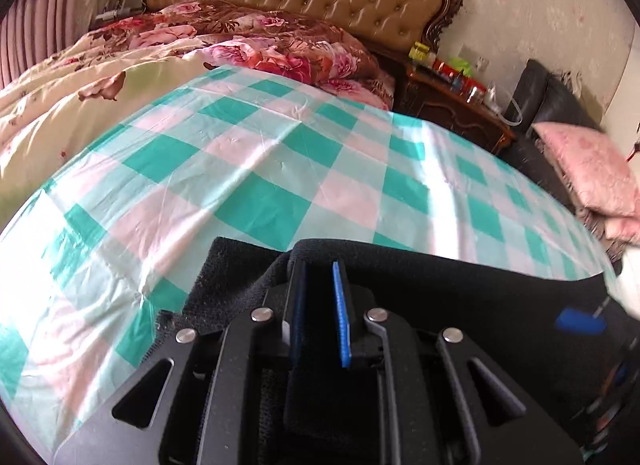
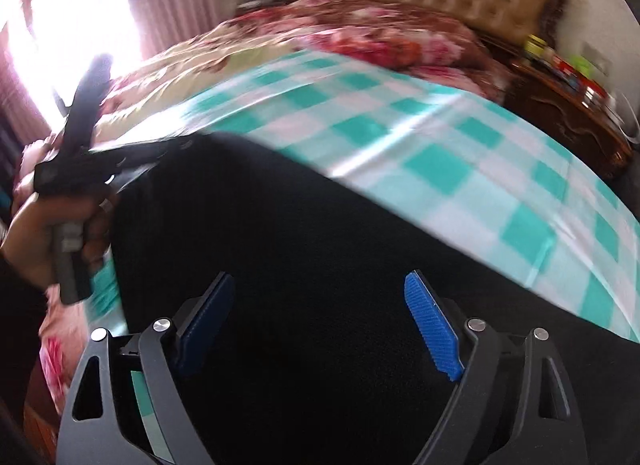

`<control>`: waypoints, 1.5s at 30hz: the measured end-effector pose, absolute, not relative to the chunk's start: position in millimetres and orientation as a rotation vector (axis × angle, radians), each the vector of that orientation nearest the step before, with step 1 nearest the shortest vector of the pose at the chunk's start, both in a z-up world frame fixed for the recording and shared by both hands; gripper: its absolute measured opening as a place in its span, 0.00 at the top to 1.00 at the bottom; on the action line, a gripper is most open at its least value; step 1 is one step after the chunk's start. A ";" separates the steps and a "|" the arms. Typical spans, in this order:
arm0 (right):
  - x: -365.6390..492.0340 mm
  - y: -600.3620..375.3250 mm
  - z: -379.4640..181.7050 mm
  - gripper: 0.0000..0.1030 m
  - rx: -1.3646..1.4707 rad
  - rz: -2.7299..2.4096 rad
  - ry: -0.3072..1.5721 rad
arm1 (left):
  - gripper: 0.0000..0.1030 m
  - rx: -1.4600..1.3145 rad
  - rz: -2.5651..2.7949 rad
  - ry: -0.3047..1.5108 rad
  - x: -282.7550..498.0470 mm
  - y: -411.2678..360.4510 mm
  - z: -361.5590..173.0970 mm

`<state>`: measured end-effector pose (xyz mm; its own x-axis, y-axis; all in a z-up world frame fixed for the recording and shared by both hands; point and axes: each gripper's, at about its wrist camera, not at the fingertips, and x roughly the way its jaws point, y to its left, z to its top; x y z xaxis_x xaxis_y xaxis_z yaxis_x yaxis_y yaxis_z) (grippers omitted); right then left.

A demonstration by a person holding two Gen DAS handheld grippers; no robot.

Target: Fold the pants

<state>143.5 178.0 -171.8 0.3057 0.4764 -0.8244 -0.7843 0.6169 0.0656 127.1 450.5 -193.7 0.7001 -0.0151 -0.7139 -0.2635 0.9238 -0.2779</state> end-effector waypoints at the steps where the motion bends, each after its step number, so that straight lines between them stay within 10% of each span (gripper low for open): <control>1: 138.7 184.3 -181.9 0.44 -0.406 0.888 0.974 | 0.85 -0.422 0.134 0.774 121.8 453.9 -191.3; 2: 133.6 185.8 -186.1 0.43 -0.429 0.880 0.962 | 0.80 -0.452 0.144 0.765 116.2 455.9 -188.5; 4: 121.2 188.7 -188.5 0.44 -0.493 0.865 0.896 | 0.23 -0.505 0.295 0.684 85.6 466.7 -173.5; 5: 119.7 189.3 -188.9 0.44 -0.499 0.859 0.889 | 0.22 -0.555 0.348 0.627 66.1 474.4 -168.0; 14: 116.9 188.8 -192.5 0.43 -0.504 0.851 0.866 | 0.38 -1.021 0.353 0.491 -49.5 503.5 -193.5; 32: 111.3 186.8 -191.7 0.42 -0.511 0.851 0.852 | 0.53 -1.134 0.246 0.667 17.6 517.1 -229.1; 37: 110.0 187.3 -191.8 0.42 -0.514 0.846 0.850 | 0.82 -1.178 0.226 0.675 25.4 529.3 -242.0; 45: 126.7 203.4 -172.8 0.24 -0.467 0.860 0.874 | 0.84 -1.158 0.217 0.640 22.5 526.8 -242.6</control>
<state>126.7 203.4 -172.8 0.3499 0.4576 -0.8174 -0.8102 0.5858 -0.0189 22.5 526.8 -242.6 0.8040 -0.1608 -0.5725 -0.4755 0.4043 -0.7813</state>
